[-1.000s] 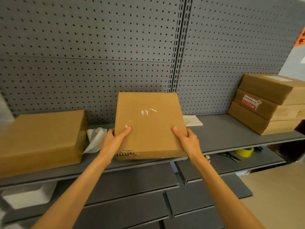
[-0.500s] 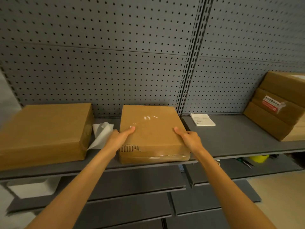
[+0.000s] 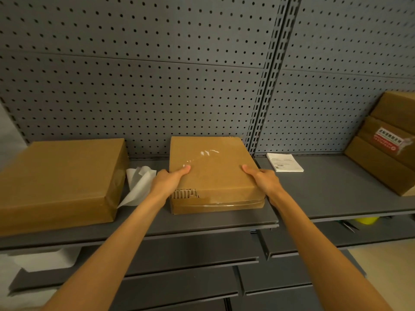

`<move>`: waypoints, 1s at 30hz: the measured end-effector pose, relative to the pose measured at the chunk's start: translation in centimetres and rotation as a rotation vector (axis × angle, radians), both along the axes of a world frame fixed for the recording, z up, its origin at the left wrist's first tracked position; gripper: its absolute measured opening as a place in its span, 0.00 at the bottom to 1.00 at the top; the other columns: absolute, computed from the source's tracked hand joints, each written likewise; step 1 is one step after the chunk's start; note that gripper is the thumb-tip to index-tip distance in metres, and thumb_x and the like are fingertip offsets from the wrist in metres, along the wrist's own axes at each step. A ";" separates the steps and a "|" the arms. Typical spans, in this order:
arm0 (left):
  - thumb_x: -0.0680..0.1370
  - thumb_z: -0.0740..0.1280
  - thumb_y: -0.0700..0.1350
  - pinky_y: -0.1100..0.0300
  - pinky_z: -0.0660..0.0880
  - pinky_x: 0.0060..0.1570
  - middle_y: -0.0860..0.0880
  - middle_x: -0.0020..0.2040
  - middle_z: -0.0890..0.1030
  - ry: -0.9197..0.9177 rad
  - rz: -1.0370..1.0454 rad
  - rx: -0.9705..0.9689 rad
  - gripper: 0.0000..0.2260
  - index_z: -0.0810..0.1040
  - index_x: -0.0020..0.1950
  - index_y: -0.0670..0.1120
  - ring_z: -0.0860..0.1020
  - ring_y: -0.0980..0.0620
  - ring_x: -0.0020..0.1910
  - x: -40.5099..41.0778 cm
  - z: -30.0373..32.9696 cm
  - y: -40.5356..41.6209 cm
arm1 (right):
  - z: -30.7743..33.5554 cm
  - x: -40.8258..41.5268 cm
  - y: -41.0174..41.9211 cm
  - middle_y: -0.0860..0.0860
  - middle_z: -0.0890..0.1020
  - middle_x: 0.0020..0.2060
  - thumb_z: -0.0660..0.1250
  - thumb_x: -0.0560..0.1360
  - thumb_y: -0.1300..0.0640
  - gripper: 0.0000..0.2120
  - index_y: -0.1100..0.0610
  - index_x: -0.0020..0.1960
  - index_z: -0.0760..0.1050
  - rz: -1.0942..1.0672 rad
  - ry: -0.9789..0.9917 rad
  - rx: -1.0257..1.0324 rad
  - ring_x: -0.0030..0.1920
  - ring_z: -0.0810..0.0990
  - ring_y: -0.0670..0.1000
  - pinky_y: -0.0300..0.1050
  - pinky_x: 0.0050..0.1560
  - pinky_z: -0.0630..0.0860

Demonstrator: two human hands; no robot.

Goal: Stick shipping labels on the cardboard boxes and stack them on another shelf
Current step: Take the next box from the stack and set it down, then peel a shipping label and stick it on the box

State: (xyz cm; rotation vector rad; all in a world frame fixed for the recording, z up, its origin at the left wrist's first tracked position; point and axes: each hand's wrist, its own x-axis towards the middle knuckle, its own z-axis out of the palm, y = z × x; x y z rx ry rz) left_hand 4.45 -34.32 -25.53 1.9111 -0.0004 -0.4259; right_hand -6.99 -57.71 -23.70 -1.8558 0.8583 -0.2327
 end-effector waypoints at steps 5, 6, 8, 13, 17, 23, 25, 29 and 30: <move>0.70 0.68 0.64 0.48 0.74 0.58 0.46 0.60 0.78 -0.015 0.010 0.018 0.33 0.70 0.66 0.44 0.76 0.44 0.56 0.3 -0.3 -0.3 | -0.3 0.6 -0.7 0.55 0.79 0.58 0.69 0.69 0.37 0.32 0.60 0.61 0.75 0.021 0.009 0.028 0.56 0.78 0.56 0.54 0.61 0.74; 0.70 0.68 0.64 0.48 0.74 0.58 0.46 0.60 0.78 -0.022 0.011 0.025 0.32 0.71 0.65 0.44 0.77 0.45 0.56 0.3 -0.1 -0.3 | -0.4 0.7 -0.7 0.55 0.79 0.58 0.69 0.68 0.36 0.33 0.60 0.62 0.75 0.028 0.011 0.037 0.56 0.78 0.56 0.54 0.61 0.74; 0.72 0.67 0.63 0.52 0.74 0.55 0.45 0.59 0.78 -0.058 -0.008 0.072 0.30 0.72 0.64 0.43 0.76 0.45 0.56 0.1 0.3 -0.3 | -0.4 0.6 -0.8 0.55 0.79 0.58 0.69 0.67 0.35 0.34 0.59 0.63 0.74 0.040 0.016 0.055 0.56 0.79 0.56 0.55 0.61 0.74; 0.75 0.63 0.62 0.50 0.71 0.54 0.42 0.66 0.72 -0.441 -0.088 0.452 0.32 0.65 0.70 0.41 0.72 0.41 0.62 -0.5 1.7 -0.4 | 0.1 0.1 -1.0 0.54 0.79 0.59 0.68 0.68 0.34 0.36 0.57 0.66 0.72 0.108 0.053 0.104 0.56 0.79 0.55 0.52 0.60 0.75; 0.79 0.61 0.50 0.50 0.69 0.62 0.44 0.71 0.68 -0.823 -0.254 0.601 0.22 0.66 0.71 0.42 0.67 0.44 0.68 -0.9 2.8 -1.2 | 0.8 -0.1 -0.8 0.53 0.78 0.60 0.66 0.72 0.36 0.32 0.57 0.67 0.70 0.157 0.084 0.101 0.55 0.77 0.53 0.47 0.53 0.72; 0.81 0.59 0.44 0.52 0.67 0.66 0.48 0.70 0.71 -0.950 -0.540 0.569 0.16 0.71 0.68 0.45 0.69 0.49 0.68 -0.9 3.6 -4.9 | 0.8 -0.4 -1.1 0.54 0.79 0.60 0.65 0.72 0.36 0.32 0.59 0.65 0.72 0.142 0.042 0.080 0.56 0.78 0.54 0.48 0.55 0.75; 0.81 0.58 0.46 0.51 0.67 0.65 0.48 0.70 0.71 -0.944 -0.582 0.572 0.16 0.71 0.68 0.46 0.69 0.49 0.68 -1.0 3.9 -6.5 | 0.3 -0.4 -1.3 0.54 0.78 0.59 0.64 0.73 0.37 0.31 0.59 0.65 0.72 0.121 0.008 0.061 0.55 0.78 0.54 0.47 0.54 0.74; 0.81 0.58 0.49 0.48 0.68 0.65 0.48 0.68 0.72 -0.948 -0.667 0.599 0.16 0.71 0.68 0.47 0.69 0.48 0.67 -0.3 4.1 -10.3 | -0.5 -0.6 -1.7 0.52 0.79 0.55 0.65 0.75 0.40 0.26 0.57 0.64 0.73 0.122 -0.031 0.060 0.51 0.78 0.51 0.41 0.45 0.74; 0.81 0.58 0.49 0.48 0.68 0.65 0.48 0.68 0.72 -0.961 -0.685 0.601 0.16 0.71 0.68 0.47 0.69 0.48 0.67 0.0 4.2 -11.2 | -0.5 -0.7 -1.9 0.52 0.79 0.54 0.65 0.74 0.40 0.25 0.57 0.63 0.73 0.133 -0.039 0.068 0.50 0.79 0.50 0.39 0.43 0.74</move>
